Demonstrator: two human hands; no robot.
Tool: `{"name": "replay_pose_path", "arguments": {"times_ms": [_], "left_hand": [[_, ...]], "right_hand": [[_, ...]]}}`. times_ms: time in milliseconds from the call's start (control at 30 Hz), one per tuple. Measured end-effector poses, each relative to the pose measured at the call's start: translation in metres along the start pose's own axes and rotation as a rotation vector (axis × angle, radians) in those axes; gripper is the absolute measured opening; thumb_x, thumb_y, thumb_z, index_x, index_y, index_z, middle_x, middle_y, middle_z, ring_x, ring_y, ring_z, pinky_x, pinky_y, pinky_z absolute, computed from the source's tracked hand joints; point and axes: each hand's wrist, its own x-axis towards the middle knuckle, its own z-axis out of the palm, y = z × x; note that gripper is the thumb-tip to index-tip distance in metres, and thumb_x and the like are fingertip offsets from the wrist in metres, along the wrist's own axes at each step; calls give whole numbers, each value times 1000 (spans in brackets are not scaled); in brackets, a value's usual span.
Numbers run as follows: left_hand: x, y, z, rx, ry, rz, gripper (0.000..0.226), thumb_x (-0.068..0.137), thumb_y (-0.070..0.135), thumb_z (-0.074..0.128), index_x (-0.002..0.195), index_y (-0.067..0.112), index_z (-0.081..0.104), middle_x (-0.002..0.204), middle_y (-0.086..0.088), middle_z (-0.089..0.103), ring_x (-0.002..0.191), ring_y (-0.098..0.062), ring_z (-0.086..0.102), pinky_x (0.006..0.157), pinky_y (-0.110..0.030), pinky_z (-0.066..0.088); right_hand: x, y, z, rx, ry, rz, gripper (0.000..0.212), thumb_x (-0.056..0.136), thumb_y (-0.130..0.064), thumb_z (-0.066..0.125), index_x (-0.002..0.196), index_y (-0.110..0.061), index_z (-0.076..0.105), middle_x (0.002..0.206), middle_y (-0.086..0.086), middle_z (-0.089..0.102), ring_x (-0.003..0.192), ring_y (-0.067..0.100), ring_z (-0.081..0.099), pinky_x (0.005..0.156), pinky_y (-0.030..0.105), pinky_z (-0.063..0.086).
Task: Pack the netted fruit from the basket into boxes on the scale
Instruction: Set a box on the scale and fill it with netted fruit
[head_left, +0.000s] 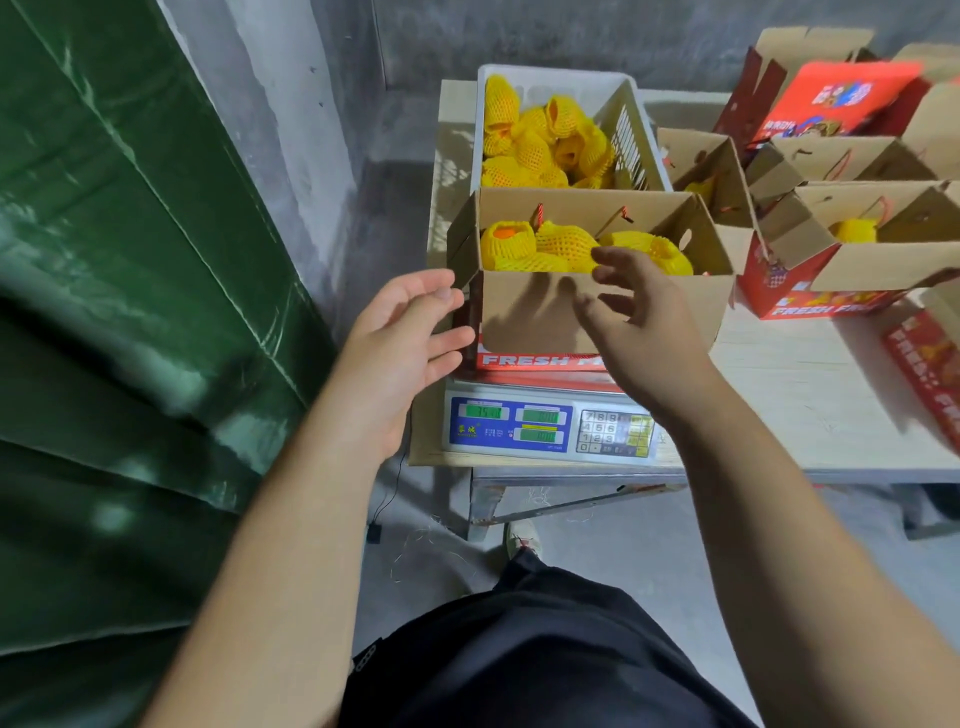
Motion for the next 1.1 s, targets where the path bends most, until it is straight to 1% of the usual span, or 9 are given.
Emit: {"name": "replay_pose_path", "arguments": {"times_ms": [67,133,300,433,633,733,833,967,1100], "left_hand": [[-1,-1,0,18,-8,-1,16,103,28,63,116,34,71,114,12,78,101,-14,77,85,-28,58],[-3,-2,0,38,-14,-3,16,103,28,64,116,34,71,116,12,77,103,-15,77,86,-29,58],[-8,-4,-2,74,-8,-7,15,104,27,62,112,36,72,113,14,77,102,-13,76,86,-27,57],[-10,-5,-2,97,0,-13,15,105,27,61,112,36,71,116,11,75,104,-14,76,88,-28,57],[-4,-4,7,116,-17,-26,16,105,27,60,114,35,72,115,12,76,105,-14,75,87,-28,56],[4,-4,12,121,-19,-25,17,105,28,61,115,36,72,112,15,77,102,-11,76,89,-29,57],[14,-5,21,104,-22,-28,16,104,28,62,114,36,72,110,15,78,104,-12,76,92,-30,57],[30,-2,43,117,-59,-17,17,105,26,61,117,33,71,110,13,78,103,-12,76,95,-33,57],[54,12,64,119,-90,20,17,104,26,62,114,33,74,111,11,78,102,-11,76,96,-34,56]], "right_hand": [[-4,-2,4,7,-62,-16,40,101,-30,64,140,-25,57,129,-5,64,116,12,63,98,39,58],[-8,-5,8,3,-101,-47,36,101,-31,63,137,-27,60,129,-9,64,114,7,63,97,33,56],[-11,-11,16,39,-117,-73,33,102,-27,63,135,-25,62,131,-8,64,116,9,63,98,28,55],[-15,-11,19,55,-133,-83,34,103,-27,62,136,-24,62,133,-7,64,117,10,63,96,24,54],[-13,-6,16,69,-162,-94,30,103,-24,61,134,-24,63,129,-11,65,116,4,62,89,9,50],[-7,-1,12,94,-162,-83,30,103,-24,61,133,-25,64,129,-14,65,114,1,63,88,10,52],[-1,5,9,133,-134,-71,28,104,-22,60,132,-25,64,126,-16,67,112,0,64,87,12,54],[12,11,11,209,-29,-84,24,103,-10,58,123,-18,67,117,-13,70,108,1,65,89,15,53],[41,11,9,272,-5,-139,25,101,-5,59,121,-18,67,116,-8,72,113,6,66,97,25,53]]}}
